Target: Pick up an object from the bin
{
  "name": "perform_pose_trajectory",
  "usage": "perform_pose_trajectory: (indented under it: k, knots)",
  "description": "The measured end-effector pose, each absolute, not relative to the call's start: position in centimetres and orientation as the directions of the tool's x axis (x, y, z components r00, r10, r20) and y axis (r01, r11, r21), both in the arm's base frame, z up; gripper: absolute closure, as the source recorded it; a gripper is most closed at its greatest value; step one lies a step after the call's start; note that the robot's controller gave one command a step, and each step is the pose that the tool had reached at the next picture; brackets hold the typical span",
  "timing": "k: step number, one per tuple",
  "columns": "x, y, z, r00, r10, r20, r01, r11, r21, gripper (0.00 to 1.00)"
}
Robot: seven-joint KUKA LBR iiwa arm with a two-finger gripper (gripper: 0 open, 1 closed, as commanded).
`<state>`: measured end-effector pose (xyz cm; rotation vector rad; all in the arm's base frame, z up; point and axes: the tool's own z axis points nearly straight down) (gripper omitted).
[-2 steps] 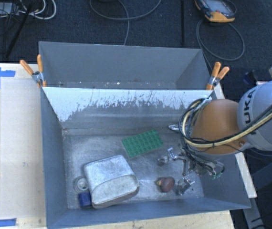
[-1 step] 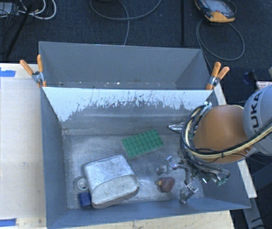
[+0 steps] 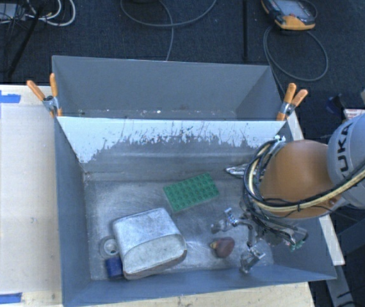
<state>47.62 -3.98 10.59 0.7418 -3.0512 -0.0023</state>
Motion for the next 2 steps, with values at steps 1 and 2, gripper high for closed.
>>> perform_pose_trajectory:
  k: [1,2]
  knots:
    - [48.19,-4.02,7.32,-0.831,-0.557,-0.016,-0.557,0.831,-0.009,0.0]
    - [48.46,-3.94,7.42,-0.83,-0.558,-0.008,-0.558,0.83,-0.004,0.0]
